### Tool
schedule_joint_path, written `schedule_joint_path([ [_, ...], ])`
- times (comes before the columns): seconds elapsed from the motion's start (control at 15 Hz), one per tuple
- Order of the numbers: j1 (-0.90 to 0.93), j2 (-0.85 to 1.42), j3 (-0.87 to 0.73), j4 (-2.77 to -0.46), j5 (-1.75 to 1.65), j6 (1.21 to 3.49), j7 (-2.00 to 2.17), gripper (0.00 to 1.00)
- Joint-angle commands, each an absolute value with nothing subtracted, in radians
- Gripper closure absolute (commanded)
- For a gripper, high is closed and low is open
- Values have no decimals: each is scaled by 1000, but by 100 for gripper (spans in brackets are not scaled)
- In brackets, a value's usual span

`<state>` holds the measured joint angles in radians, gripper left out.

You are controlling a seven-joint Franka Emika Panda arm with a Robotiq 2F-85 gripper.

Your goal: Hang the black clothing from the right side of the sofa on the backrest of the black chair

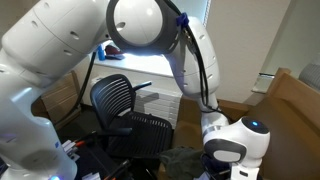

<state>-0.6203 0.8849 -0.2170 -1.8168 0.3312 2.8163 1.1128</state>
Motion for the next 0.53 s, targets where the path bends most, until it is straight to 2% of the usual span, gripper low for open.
schedule_joint_path([
  [0.0,-563,897,-267,-1789,359,2796,1093,75],
  [0.2,-500,899,-325,-1765,344,2772,1122,97],
  [0.33,-471,861,-337,-1749,327,2693,1100,100],
  [0.47,-415,772,-362,-1780,306,2664,1090,98],
])
